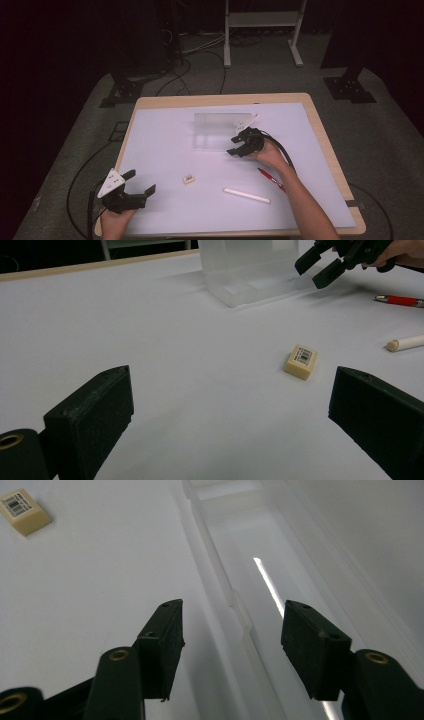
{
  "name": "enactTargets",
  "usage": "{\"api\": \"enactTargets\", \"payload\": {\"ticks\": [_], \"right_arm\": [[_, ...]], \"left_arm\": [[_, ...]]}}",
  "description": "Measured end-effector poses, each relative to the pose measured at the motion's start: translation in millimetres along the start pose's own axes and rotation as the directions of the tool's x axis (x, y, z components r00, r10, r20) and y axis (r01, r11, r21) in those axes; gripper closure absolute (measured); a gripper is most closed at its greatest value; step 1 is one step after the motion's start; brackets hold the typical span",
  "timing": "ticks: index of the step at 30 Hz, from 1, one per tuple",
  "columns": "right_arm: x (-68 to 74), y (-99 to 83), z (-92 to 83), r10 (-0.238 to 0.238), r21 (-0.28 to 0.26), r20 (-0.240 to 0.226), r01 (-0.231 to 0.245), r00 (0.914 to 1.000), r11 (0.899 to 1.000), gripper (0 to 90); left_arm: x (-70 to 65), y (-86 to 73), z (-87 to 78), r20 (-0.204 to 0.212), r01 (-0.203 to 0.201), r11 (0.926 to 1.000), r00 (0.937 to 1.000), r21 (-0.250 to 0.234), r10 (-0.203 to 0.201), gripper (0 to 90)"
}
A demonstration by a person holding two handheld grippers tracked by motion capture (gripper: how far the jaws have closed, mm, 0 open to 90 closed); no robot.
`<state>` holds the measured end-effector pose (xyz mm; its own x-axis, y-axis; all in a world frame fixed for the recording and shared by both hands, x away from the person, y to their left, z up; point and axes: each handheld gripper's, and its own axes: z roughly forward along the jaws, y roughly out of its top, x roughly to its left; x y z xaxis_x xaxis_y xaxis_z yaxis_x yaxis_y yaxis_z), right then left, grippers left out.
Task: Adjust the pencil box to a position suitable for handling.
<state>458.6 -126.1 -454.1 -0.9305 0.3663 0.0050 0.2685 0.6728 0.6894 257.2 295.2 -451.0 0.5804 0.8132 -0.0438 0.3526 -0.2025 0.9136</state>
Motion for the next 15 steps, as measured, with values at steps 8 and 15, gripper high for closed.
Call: {"api": "enactTargets", "payload": {"ticks": [8, 15], "right_arm": [[-3.9, 5.3, 7.0, -0.025, 0.024, 0.002, 0.025, 0.9997, 0.999, 55.4], [-7.3, 3.3, 11.7, -0.058, 0.031, 0.014, 0.057, 0.9982, 0.998, 69.5]], "left_arm": [[0.4, -0.4, -0.9, 0.002, 0.004, 1.0, 1.0, -0.002, -0.004, 3.6], [-0.5, 0.1, -0.6, -0.003, -0.002, 1.0, 1.0, 0.001, 0.002, 4.0]]}}
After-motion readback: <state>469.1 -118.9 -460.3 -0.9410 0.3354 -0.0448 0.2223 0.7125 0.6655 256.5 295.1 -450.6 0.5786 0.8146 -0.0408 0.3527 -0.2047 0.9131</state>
